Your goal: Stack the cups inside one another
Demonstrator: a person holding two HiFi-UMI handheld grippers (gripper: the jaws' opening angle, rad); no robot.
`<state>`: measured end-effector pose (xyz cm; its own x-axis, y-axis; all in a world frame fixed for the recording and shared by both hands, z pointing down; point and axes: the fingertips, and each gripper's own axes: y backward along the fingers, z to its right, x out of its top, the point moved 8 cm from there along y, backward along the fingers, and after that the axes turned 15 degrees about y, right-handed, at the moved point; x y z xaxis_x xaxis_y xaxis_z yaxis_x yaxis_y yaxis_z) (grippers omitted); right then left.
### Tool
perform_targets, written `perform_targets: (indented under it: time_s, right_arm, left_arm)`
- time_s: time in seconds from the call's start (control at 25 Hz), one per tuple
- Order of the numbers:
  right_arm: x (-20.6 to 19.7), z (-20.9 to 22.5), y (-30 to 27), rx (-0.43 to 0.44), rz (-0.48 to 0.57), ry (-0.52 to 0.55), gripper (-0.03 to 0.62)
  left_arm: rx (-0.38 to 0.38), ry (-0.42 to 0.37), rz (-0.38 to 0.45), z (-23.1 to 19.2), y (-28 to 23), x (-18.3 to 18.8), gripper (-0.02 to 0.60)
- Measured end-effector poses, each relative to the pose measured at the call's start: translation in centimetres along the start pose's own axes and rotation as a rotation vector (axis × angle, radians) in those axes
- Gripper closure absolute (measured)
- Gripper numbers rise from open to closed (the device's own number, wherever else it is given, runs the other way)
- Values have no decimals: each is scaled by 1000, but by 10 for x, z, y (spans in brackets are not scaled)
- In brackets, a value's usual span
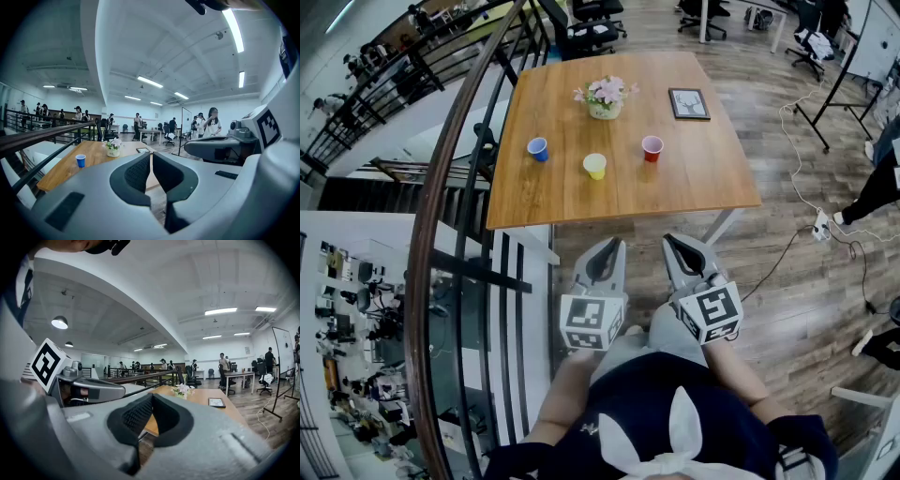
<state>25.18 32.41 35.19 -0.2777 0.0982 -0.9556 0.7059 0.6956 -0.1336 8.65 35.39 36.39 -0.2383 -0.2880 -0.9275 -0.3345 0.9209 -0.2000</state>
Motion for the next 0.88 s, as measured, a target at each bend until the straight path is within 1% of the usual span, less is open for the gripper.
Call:
perform_targets:
  time_s: [0.24,0.44,0.64,0.88]
  right_arm:
    - [-4,3,-18,-38,25,26,595]
    - [-14,14,-31,-45,20,14,595]
    - [-15,42,-69,-40,16,18,595]
    - [-18,68,-114,-13,1,26,595]
  left_arm:
    - [-3,-6,7,-17,-9,-4,549]
    - [-1,-3,-21,-27,-27,-9,549]
    - [-4,-7,-24,-45,-64,6,549]
    - [19,2,-37,-71,-104,21,549]
